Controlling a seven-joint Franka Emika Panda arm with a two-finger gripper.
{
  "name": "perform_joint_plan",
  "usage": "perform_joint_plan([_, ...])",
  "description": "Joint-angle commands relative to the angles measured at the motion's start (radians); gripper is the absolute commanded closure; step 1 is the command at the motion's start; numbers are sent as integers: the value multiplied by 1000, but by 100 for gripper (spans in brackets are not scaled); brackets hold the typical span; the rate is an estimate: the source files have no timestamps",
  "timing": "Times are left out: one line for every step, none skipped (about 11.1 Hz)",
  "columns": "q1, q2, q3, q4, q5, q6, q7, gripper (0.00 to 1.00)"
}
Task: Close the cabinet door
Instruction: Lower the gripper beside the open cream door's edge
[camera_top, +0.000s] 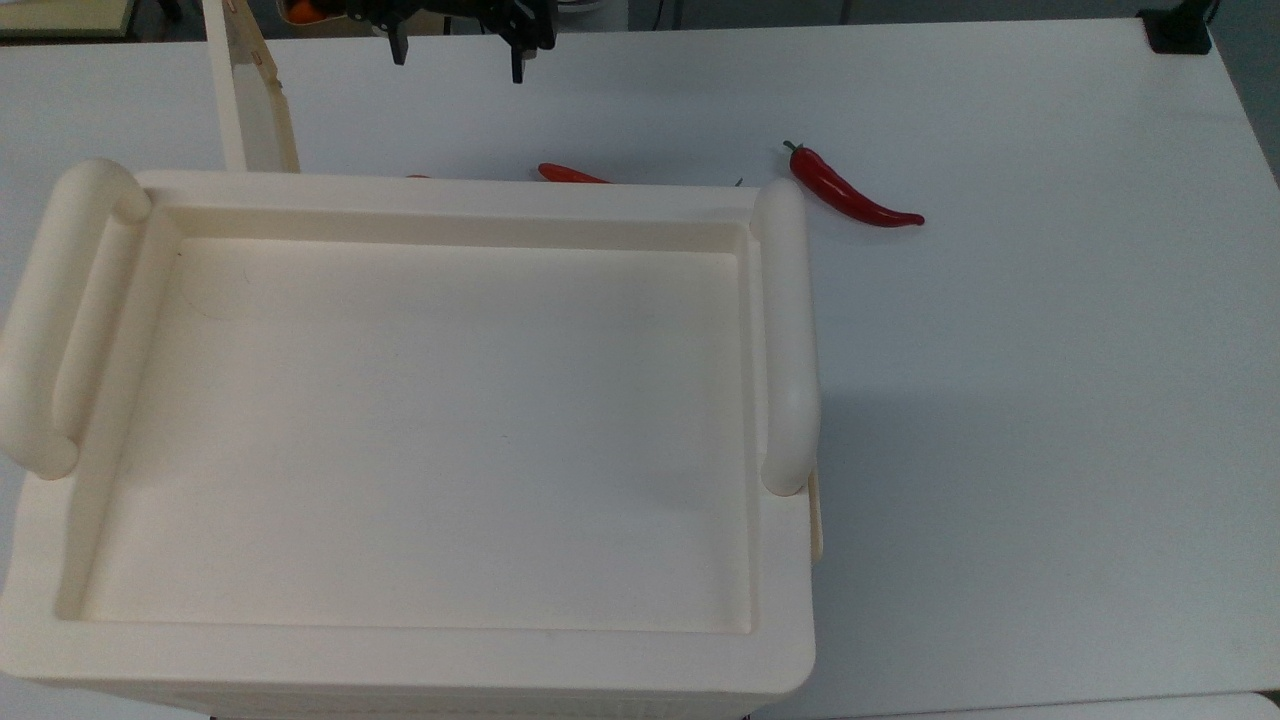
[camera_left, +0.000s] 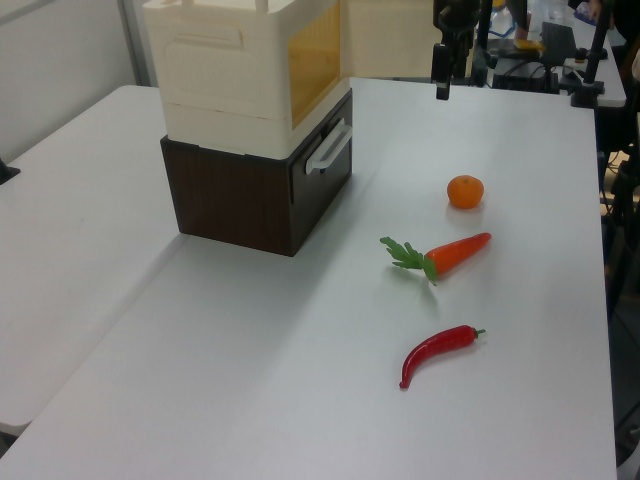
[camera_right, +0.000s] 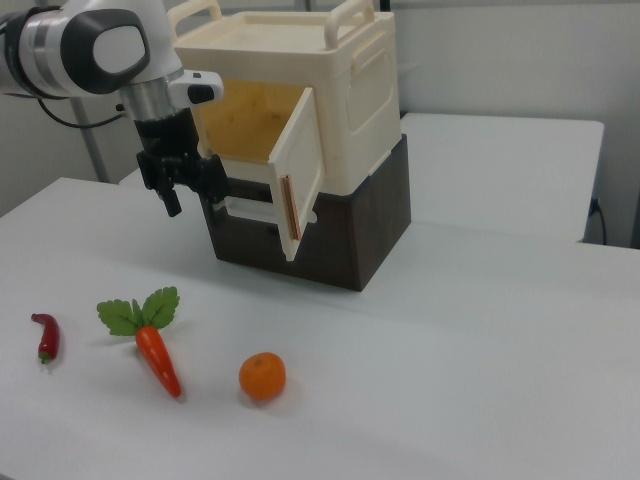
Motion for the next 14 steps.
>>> perform_joint_plan([0, -19, -2, -11, 15, -10, -26, 0])
perform_joint_plan([0, -18, -2, -11, 13, -9, -27, 6])
perform_joint_plan([1, -18, -2, -11, 11, -10, -27, 21])
perform_joint_plan([1, -18, -2, -9, 13, -10, -27, 45])
perform_joint_plan([1, -18, -1, -11, 13, -10, -27, 64])
perform_joint_plan([1, -18, -1, -9, 13, -10, -29, 82])
perform_joint_plan([1, -16, -1, -9, 13, -10, -30, 99])
perform_joint_plan([1, -16, -1, -11, 13, -12, -30, 100])
perform_joint_plan([0, -16, -1, -11, 13, -12, -30, 100])
perform_joint_plan([-2, -15, -2, -9, 11, -10, -30, 100])
perform_joint_plan([-6, -13, -2, 6, 7, -13, -44, 100])
perform_joint_plan([-20, -9, -2, 36, 8, -22, -68, 100])
perform_joint_plan([-46, -7, -2, 73, 19, -22, -82, 100])
perform_joint_plan([-60, -6, -2, 115, 21, -22, -89, 100])
